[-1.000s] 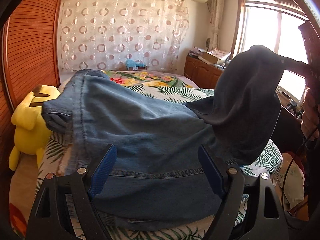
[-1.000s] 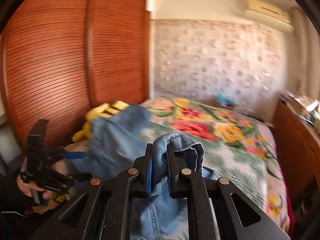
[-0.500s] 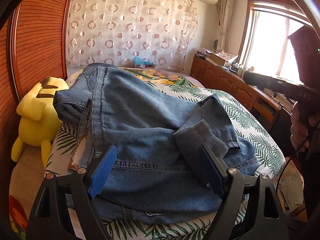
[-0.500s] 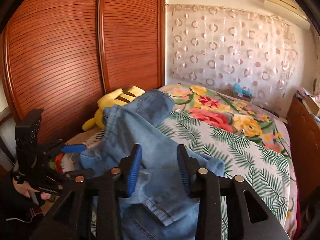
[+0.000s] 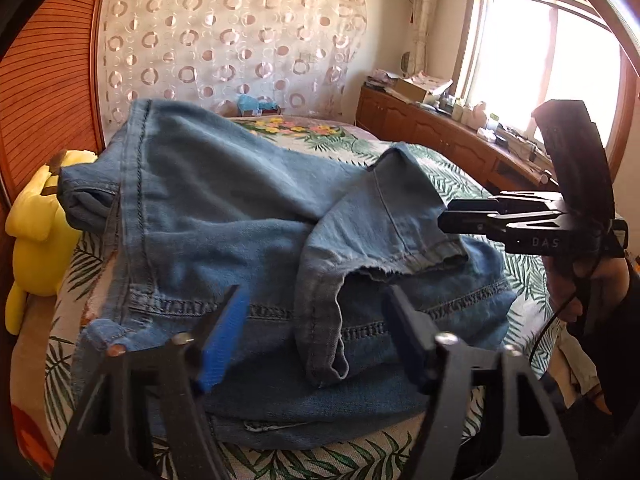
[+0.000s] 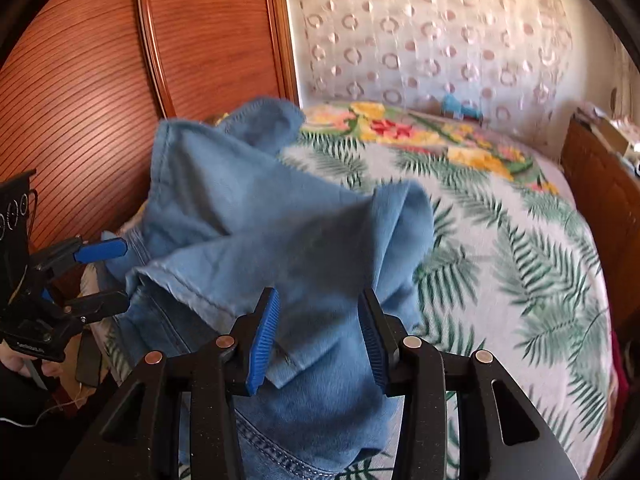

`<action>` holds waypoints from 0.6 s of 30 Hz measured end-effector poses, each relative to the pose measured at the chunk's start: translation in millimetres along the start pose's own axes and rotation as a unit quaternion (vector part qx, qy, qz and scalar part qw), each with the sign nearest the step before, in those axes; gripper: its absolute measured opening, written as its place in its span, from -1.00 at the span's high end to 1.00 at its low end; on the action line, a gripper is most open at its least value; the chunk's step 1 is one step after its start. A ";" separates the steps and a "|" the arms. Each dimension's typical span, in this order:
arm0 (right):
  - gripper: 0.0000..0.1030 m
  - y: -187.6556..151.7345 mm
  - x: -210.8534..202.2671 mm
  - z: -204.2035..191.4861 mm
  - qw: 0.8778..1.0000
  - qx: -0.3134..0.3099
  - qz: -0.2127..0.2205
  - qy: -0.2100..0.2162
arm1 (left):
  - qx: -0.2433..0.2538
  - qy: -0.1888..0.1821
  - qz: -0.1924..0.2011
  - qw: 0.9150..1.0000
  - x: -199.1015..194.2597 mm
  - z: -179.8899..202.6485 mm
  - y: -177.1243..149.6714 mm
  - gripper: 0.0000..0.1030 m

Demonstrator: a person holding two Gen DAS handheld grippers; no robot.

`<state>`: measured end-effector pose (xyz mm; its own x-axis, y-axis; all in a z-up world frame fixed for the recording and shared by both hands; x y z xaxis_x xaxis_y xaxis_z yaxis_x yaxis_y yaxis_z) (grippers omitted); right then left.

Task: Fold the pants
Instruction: 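Grasp the folded jeans edge with the left gripper and lift it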

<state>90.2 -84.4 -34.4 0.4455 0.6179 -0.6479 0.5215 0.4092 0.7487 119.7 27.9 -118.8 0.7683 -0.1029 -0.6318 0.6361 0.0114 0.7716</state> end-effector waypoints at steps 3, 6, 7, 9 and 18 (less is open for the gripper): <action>0.17 -9.1 2.7 -3.3 1.000 0.014 -0.010 0.001 | 0.005 -0.001 -0.012 1.000 7.6 0.7 -5.0 0.23; 0.17 -14.4 10.5 -4.6 0.999 0.031 -0.017 0.008 | 0.010 -0.001 -0.017 1.000 14.1 1.9 -7.9 0.36; 0.17 -15.9 11.1 -5.9 0.999 0.036 -0.018 0.012 | 0.012 0.000 -0.018 1.000 15.9 2.4 -7.6 0.40; 0.17 -18.2 13.9 -7.1 0.999 0.044 -0.020 0.015 | 0.015 -0.001 -0.019 1.000 19.7 2.1 -7.2 0.60; 0.89 -4.2 6.4 -15.4 0.998 0.042 0.001 0.037 | 0.035 -0.018 0.028 0.999 -13.3 19.2 21.7 0.82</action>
<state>79.6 -71.9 -39.5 0.3927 0.6678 -0.6323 0.5809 0.3529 0.7335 121.9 10.4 -92.3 0.7984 -0.1406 -0.5855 0.5848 -0.0507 0.8096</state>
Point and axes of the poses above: each gripper's, at about its wrist camera, not at the fingertips, and x roughly the way its jaws point, z to its right, y to its top, the point moved 8 cm from there along x, roughly the way its jaws point, and after that the axes turned 8 degrees about y, right-handed, at the moved point
